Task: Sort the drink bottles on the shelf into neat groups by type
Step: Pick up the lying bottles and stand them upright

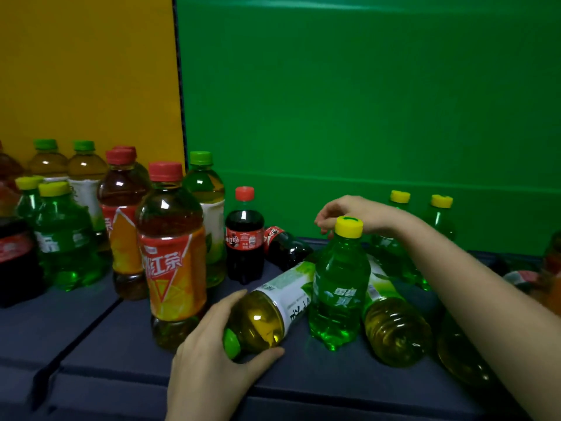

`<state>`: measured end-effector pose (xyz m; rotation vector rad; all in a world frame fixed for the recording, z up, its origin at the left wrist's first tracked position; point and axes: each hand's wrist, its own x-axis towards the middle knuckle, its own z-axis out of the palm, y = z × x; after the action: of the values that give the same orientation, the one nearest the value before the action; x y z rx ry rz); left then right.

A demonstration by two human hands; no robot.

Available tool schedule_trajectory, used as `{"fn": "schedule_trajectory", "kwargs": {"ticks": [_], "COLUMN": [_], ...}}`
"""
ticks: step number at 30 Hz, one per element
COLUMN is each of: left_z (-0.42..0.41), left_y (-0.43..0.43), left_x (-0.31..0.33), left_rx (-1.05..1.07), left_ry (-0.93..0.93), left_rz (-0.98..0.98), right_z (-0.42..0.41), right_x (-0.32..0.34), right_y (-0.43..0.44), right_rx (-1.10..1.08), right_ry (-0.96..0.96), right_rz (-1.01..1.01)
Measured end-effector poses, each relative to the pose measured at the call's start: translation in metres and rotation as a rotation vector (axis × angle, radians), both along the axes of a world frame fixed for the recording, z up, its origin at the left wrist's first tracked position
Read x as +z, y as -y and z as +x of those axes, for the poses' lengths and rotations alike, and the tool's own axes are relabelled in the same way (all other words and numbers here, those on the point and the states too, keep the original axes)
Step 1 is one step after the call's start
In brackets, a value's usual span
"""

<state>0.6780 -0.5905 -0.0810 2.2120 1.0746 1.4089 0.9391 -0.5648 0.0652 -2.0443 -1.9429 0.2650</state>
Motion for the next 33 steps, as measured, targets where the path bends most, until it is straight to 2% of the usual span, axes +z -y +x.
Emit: {"fn": "schedule_trajectory", "kwargs": {"ticks": [3, 5, 9, 13, 20, 23, 27, 30, 33], "left_z": [0.001, 0.000, -0.007, -0.013, -0.001, 0.007, 0.020, 0.031, 0.040], "left_y": [0.000, 0.001, 0.003, 0.006, 0.013, 0.011, 0.005, -0.001, -0.014], "left_x": [0.002, 0.004, 0.004, 0.008, 0.032, 0.048, 0.077, 0.092, 0.097], "left_rx": [-0.012, -0.028, -0.055, -0.097, -0.186, -0.262, -0.338, -0.342, -0.263], "left_ry": [0.031, 0.050, 0.091, 0.194, 0.504, 0.676, 0.640, 0.631, 0.538], "left_rz": [-0.002, 0.007, 0.006, -0.005, -0.034, -0.100, -0.078, -0.092, -0.049], "right_z": [-0.014, -0.021, -0.030, -0.037, -0.026, -0.019, -0.007, -0.003, -0.001], "right_x": [-0.008, -0.010, -0.020, -0.027, -0.031, -0.032, -0.036, -0.039, -0.046], "right_y": [-0.031, -0.047, -0.070, -0.078, -0.071, -0.070, -0.064, -0.054, -0.048], "right_rx": [0.027, -0.005, -0.027, -0.052, -0.089, -0.082, 0.006, 0.079, 0.107], "right_ry": [0.183, 0.207, 0.175, -0.003, -0.127, -0.246, -0.493, -0.595, -0.613], "right_rz": [-0.158, -0.236, -0.433, -0.538, -0.514, -0.443, -0.285, -0.145, -0.076]}}
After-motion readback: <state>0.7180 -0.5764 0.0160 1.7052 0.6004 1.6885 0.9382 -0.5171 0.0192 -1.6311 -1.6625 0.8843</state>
